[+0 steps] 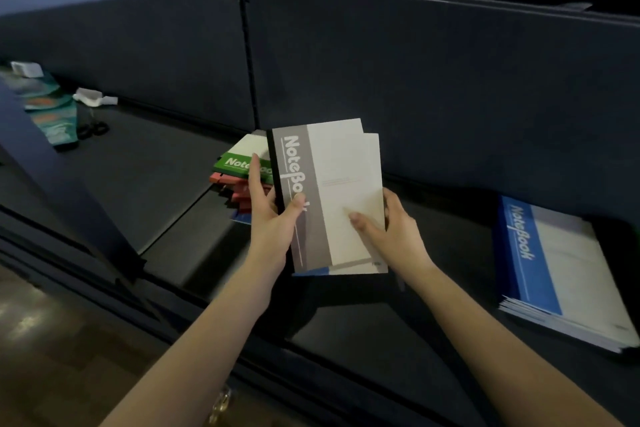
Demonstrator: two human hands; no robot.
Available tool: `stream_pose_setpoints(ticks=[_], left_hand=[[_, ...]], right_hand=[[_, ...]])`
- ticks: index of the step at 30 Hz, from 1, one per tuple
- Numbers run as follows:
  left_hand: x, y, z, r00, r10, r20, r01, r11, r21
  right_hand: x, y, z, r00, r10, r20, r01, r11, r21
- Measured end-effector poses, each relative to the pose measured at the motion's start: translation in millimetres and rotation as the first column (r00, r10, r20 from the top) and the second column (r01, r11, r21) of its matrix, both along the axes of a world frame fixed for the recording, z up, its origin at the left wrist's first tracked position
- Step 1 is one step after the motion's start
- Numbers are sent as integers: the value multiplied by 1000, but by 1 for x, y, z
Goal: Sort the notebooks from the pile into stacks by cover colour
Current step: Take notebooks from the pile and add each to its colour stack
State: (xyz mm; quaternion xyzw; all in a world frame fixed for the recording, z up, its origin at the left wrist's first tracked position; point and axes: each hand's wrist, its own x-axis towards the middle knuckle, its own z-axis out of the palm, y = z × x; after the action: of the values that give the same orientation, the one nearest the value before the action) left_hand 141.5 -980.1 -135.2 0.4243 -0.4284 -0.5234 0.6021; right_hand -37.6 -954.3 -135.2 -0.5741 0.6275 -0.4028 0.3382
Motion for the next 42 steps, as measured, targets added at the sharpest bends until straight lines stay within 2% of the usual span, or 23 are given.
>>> stream_pose_setpoints(ticks=[5, 10, 16, 22, 26, 29, 33, 38, 42], left_hand=[[-40, 5, 3, 998, -52, 27, 53, 998, -37], [-89, 17, 10, 990, -135, 32, 136, 990, -46], [-152, 43, 7, 981, -192, -19, 191, 981, -8], [-220, 85, 7, 963, -265, 55, 269, 957, -109], [-267, 107, 13, 961, -276, 32, 278, 954, -115], [-305, 122, 17, 961, -275, 41, 278, 955, -108], [-357, 146, 22, 925, -374, 65, 377, 925, -45], [-412, 173, 19, 838, -534, 108, 536, 844, 16], [-444, 186, 19, 828, -552, 98, 551, 834, 36]], right_hand=[[-32, 16, 5, 973, -112, 204, 124, 991, -49], [-75, 35, 7, 953, -178, 245, 218, 965, -148], [-138, 69, 4, 940, -232, 249, 276, 948, -159], [-208, 117, 10, 930, -266, 255, 311, 937, -159], [-257, 149, 14, 943, -227, 245, 261, 958, -116], [-291, 174, 11, 936, -279, 215, 304, 948, -90], [-333, 209, 10, 898, -379, 223, 410, 905, -116], [-379, 245, 12, 843, -492, 218, 530, 829, -179], [-408, 263, 12, 800, -559, 217, 597, 781, -186]])
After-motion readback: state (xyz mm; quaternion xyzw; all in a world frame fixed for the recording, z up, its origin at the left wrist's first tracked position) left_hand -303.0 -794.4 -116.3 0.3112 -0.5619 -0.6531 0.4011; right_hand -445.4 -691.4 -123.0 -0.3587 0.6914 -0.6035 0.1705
